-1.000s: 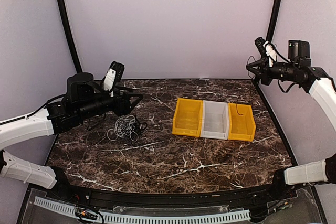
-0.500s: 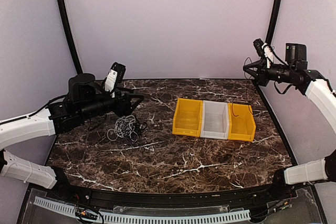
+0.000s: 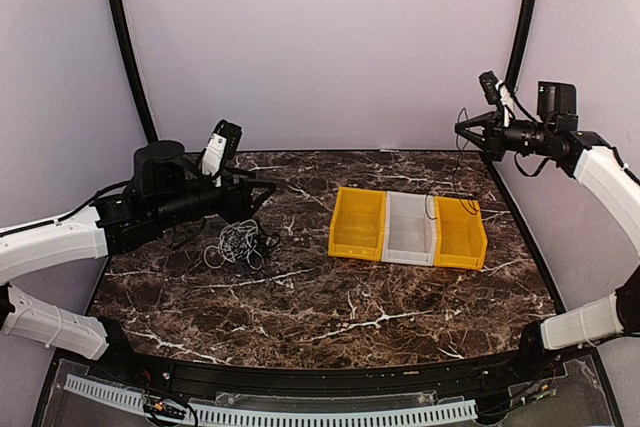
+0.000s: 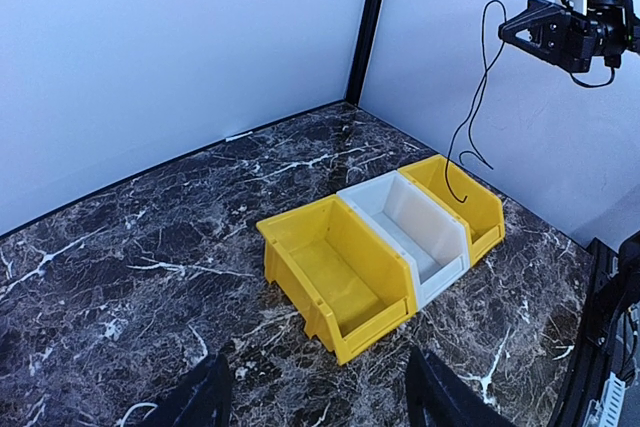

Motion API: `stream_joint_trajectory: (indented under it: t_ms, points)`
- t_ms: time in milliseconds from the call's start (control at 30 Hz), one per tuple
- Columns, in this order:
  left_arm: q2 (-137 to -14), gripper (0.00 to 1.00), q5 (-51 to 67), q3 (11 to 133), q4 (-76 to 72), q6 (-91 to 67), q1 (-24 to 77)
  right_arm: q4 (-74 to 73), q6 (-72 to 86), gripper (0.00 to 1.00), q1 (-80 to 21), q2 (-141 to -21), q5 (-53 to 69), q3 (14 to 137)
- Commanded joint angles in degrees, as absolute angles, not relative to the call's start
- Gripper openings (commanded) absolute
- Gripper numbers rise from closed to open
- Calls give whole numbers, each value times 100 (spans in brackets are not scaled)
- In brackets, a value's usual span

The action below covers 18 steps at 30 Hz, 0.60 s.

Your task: Untangle the cables

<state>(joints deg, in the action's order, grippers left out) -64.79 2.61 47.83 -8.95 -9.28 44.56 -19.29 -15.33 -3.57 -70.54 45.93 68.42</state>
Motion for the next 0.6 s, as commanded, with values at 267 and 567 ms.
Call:
stream_joint_trajectory:
  t_ms: [267,567]
  points:
    - [-6679,62,461,4926,-1009,-975,4480,-1284,-1377,0,-300,-7169,4826,6509]
    - [-6611,62,411,4930,-864,-981,4475,-1229,-1260,0,-281,-7331,5237,6663]
